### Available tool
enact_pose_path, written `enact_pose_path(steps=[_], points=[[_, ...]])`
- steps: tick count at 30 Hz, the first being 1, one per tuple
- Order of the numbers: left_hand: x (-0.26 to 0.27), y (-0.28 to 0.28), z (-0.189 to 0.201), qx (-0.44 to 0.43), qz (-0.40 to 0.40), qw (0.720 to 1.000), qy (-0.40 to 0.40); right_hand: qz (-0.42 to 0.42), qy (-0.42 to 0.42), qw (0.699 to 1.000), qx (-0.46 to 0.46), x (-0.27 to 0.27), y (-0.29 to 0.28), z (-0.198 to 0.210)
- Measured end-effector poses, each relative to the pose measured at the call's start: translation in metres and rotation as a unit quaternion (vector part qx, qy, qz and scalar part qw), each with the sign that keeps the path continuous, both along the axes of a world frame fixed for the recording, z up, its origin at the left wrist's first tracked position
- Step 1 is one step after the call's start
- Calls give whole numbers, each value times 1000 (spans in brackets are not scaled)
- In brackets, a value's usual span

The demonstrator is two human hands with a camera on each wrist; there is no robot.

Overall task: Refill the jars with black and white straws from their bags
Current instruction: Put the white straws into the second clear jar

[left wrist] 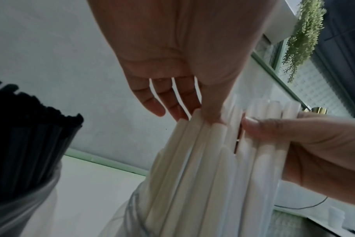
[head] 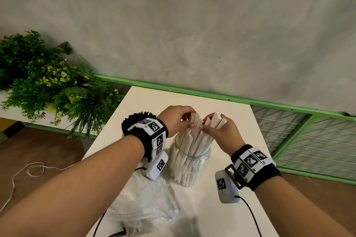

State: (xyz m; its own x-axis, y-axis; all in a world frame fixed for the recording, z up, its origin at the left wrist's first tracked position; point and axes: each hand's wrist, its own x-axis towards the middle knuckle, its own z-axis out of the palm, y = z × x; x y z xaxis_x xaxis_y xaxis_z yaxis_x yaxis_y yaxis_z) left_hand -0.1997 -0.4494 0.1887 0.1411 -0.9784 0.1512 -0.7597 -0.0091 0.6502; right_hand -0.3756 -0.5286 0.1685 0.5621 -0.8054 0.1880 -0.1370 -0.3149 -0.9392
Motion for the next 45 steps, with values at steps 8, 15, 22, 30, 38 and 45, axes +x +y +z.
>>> enact_pose_path(steps=[8,15,22,30,38,45], points=[[-6,16,-6,25,-11,998,62,14,51,998,-36,0,2,2],[-7,22,-20,-105,46,990,80,7,41,998,-47,-4,6,12],[-14,27,-25,-117,-5,985,-124,-25,4,996,-85,-5,7,15],[-21,34,-40,-54,-10,984,-172,-51,-25,989,-139,-4,20,2],[-36,18,-9,-115,23,993,13,-9,27,978,-205,-2,21,-7],[-22,25,-28,-83,14,991,-100,38,109,971,-208,-15,11,-12]])
